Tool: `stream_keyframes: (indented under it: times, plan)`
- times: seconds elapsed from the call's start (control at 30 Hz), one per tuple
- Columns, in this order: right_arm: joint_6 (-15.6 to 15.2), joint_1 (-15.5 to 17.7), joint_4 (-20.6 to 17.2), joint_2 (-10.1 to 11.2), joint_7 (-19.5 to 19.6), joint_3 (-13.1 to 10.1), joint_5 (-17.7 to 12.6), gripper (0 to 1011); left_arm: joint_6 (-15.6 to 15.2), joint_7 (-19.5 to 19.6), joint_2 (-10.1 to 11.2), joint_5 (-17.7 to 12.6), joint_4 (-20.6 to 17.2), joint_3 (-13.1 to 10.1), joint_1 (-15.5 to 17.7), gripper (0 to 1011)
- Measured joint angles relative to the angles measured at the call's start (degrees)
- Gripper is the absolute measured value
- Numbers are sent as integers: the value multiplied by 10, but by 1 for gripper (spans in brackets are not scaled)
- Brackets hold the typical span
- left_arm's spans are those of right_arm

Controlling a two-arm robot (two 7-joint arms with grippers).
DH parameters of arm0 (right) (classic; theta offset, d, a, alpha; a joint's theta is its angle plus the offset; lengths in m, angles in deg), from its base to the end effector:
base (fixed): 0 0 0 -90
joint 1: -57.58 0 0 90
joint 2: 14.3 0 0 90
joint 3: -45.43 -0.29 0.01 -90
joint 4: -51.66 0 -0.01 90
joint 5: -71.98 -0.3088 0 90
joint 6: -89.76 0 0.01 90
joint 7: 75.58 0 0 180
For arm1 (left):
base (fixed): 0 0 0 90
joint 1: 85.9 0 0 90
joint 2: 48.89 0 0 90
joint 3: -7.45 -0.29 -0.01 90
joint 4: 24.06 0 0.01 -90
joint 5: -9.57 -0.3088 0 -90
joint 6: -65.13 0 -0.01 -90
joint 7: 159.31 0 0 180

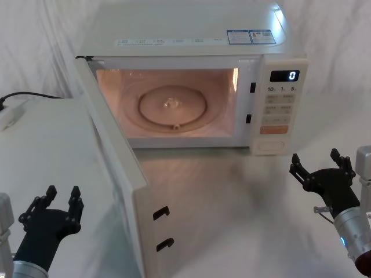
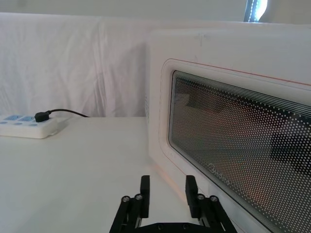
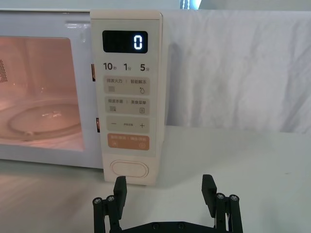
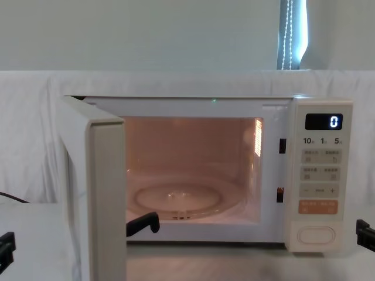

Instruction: Press the button to open the microwave door with one hand; close the microwave door with the other hand.

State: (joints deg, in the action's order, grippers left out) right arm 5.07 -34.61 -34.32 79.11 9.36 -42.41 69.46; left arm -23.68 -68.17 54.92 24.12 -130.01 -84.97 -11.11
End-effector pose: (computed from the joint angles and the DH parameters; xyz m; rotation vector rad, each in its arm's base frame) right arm 0.3392 -0.0068 -0.3088 0.0306 -0.0592 -1.4475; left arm 0.2530 0.0375 -0.2853 -0.0381 0.0142 1.4459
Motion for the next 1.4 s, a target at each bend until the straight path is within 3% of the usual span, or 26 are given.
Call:
stream_keyframes:
  times: [0.3,0.53,0.67,0.87,0.93,0.97,1.03,1.07,1.1,1.4]
  plan:
    - [0,0,0,0,0,0,0,1002,0,0,0,0,0,0,0,194]
    - [0,0,0,0,0,0,0,1002,0,1,-1,1,0,1,0,4]
    - [0,0,0,0,0,0,0,1002,-4,11,-6,10,-6,12,-1,0]
    - [0,0,0,0,0,0,0,1002,-22,39,-12,47,-28,33,-3,0]
    - [0,0,0,0,0,0,0,1002,-41,64,-10,82,-44,48,-3,0]
    - [0,0,0,0,0,0,0,1002,-41,64,-10,82,-44,48,-3,0]
    - [0,0,0,0,0,0,0,1002,-62,87,-3,122,-56,59,-2,0]
    - [0,0,0,0,0,0,0,1002,-62,87,-3,122,-56,59,-2,0]
    - [0,0,0,0,0,0,0,1002,-76,98,3,143,-62,64,1,0]
    - [0,0,0,0,0,0,0,1002,-143,130,36,217,-71,66,34,0]
